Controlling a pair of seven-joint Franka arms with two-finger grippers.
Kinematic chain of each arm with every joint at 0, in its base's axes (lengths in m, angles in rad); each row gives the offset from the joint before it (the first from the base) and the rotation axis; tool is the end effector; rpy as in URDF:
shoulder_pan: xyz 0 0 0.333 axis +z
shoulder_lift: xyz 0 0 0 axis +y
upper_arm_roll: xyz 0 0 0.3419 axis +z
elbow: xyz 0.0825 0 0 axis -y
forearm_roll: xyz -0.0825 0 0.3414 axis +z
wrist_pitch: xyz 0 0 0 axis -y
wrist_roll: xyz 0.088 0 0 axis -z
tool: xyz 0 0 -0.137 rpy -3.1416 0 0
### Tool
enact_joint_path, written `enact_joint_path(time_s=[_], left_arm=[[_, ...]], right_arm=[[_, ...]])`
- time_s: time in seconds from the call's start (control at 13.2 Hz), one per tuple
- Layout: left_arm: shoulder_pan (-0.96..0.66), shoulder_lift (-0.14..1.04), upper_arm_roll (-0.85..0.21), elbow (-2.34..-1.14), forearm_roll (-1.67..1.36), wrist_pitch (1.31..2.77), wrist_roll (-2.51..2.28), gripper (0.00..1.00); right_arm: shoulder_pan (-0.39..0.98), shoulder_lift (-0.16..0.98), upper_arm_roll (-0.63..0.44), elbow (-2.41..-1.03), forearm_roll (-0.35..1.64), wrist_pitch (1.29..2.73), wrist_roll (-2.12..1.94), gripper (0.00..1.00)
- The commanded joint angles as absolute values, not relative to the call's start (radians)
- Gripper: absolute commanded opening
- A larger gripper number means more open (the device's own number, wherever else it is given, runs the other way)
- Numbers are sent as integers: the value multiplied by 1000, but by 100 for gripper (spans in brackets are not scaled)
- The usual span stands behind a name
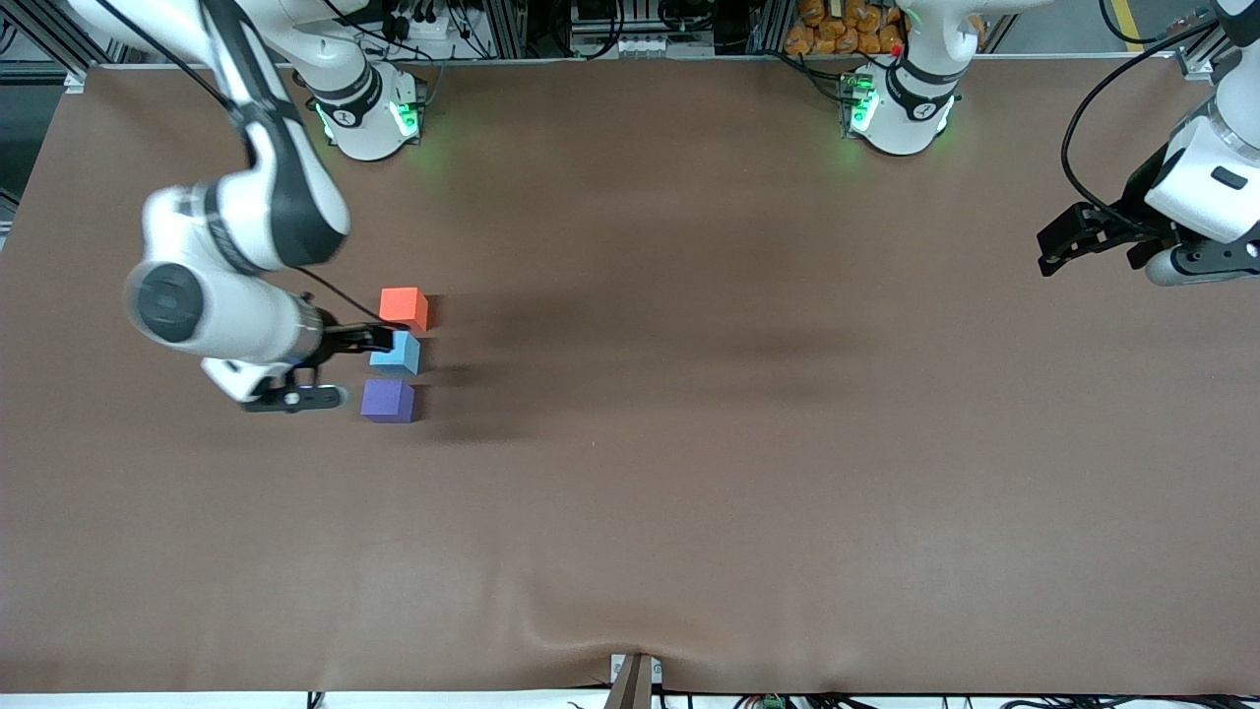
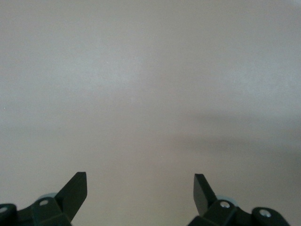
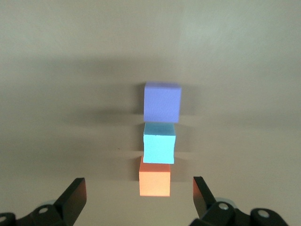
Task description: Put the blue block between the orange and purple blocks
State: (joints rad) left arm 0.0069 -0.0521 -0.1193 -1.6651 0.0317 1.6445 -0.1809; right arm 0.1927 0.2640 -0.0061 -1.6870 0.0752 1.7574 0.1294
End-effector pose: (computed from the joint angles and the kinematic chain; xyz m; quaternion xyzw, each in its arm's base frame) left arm 0.4986 -0.0538 0.6125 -0.9991 -0.0333 -0.0182 0.0164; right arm 0.5649 0.1160 0.4404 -0.9945 -0.0180 0.1009 0.0197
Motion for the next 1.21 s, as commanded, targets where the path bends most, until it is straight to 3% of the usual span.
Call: enact_joint_path(time_s=[0.0, 0.23, 0.38, 1.14], left_arm=[[18, -61, -124, -1663, 12, 1634, -169, 100], [18, -61, -124, -1663, 11, 1634, -170, 100], [18, -64, -124, -1664, 11, 1632, -169, 100], [12, -61, -133, -1663, 11, 1632, -175, 100]], right_arm=[[140, 304, 2, -1408, 54, 1545, 112, 100], [138, 292, -15, -1226, -34, 1375, 112, 100], [103, 261, -9, -1183, -19, 1289, 112, 100], [44, 82, -3, -1337, 3, 1316, 115, 100]])
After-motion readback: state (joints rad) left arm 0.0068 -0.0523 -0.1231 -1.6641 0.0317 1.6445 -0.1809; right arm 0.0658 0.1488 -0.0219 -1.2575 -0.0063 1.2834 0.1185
